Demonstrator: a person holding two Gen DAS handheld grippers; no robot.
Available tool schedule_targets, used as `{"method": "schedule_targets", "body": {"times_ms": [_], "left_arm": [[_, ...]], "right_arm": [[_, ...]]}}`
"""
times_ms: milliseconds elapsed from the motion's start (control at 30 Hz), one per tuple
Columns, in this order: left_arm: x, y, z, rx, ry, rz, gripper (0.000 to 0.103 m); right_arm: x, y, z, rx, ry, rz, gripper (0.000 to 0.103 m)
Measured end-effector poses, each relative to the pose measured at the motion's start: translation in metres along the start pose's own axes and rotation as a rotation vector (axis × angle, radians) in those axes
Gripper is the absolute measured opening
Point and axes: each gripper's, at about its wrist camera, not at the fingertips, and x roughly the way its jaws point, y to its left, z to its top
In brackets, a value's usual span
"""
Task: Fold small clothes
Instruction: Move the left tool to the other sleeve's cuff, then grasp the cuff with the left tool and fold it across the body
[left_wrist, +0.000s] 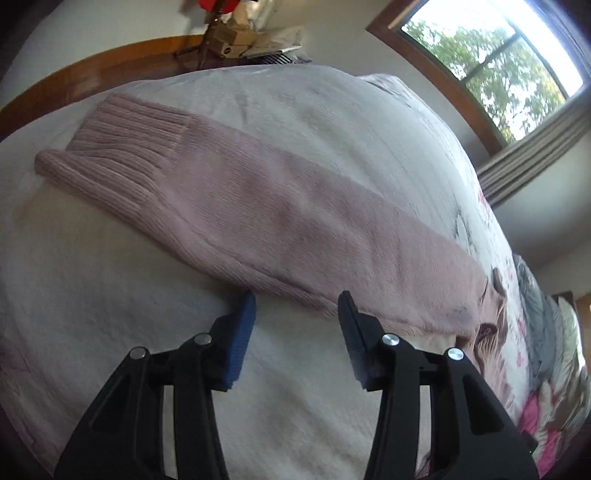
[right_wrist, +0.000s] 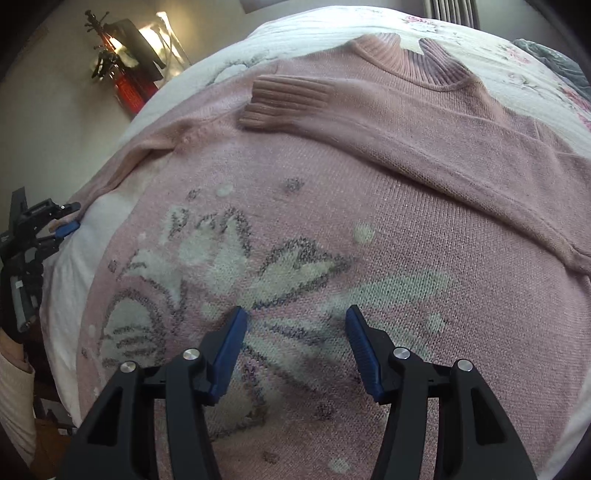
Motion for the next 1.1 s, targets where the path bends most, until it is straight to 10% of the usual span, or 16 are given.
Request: {"method": "schedule_targets", "body": {"times_ms": [400, 767, 1100], "left_arm": [[0.026, 0.032, 0.047, -0.235, -0.058, -0.112, 0.009], [-0.035, -0.065, 0.026, 0.045, -0.243, -0.118, 0.005], [-0.014, -0.23, -0.028, 0.334, -0.173, -0.283, 0.005]], "right_arm": [[0.004, -0.008, 0.001, 0.037, 0.004, 0.024, 0.06], [-0.012, -0.008, -0.011, -0.036, -0.009, -0.062, 0.06], [-0.042, -0.041, -0.027, 0.007, -0.04, -0.128, 0.06]]}}
